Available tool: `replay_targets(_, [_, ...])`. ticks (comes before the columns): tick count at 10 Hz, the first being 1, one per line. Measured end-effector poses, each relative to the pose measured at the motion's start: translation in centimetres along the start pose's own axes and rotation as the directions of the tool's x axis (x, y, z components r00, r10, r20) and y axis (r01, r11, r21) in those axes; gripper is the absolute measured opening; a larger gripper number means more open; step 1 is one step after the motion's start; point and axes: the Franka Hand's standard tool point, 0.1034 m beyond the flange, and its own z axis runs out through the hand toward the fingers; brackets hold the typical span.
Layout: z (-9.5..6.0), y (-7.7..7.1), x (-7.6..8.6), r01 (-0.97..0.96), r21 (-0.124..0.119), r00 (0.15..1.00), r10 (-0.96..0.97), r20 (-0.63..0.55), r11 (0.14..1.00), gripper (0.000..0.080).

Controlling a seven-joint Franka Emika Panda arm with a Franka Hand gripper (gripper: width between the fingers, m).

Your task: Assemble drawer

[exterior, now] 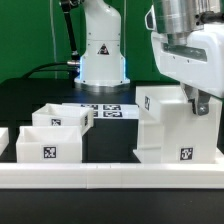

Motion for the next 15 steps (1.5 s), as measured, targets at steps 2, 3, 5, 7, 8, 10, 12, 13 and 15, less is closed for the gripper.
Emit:
replay_targets(2, [0.0, 0.1, -0.1, 0.023, -0.002, 1.000, -0.023, 0.000, 1.000, 0.0260])
replay_targets(3, [0.1, 1.0, -0.1, 0.096, -0.016, 0.995, -0.096, 0.002, 0.995, 0.0443])
replay_targets(5, [-0.8, 2.0, -0.2, 0.224, -0.059, 0.975, -0.222, 0.030, 0.973, 0.0570])
replay_targets(7, [-2.1, 2.6, 0.1, 0.389, -0.060, 0.921, -0.387, 0.044, 0.919, 0.0645])
replay_targets(8, [-2.8, 3.0, 0.5, 0.483, -0.061, 0.875, -0.480, 0.057, 0.873, 0.0645])
replay_targets(10, [-2.8, 3.1, 0.8, 0.540, -0.057, 0.842, -0.537, 0.060, 0.840, 0.0649])
replay_targets(12, [-2.8, 3.2, 0.8, 0.551, -0.056, 0.834, -0.548, 0.061, 0.832, 0.0649])
replay_targets(13, [-2.8, 3.4, 1.1, 0.631, -0.066, 0.775, -0.629, 0.059, 0.773, 0.0649])
replay_targets(15, [-3.5, 4.1, 2.1, 0.894, -0.099, 0.444, -0.894, 0.065, 0.436, 0.0649])
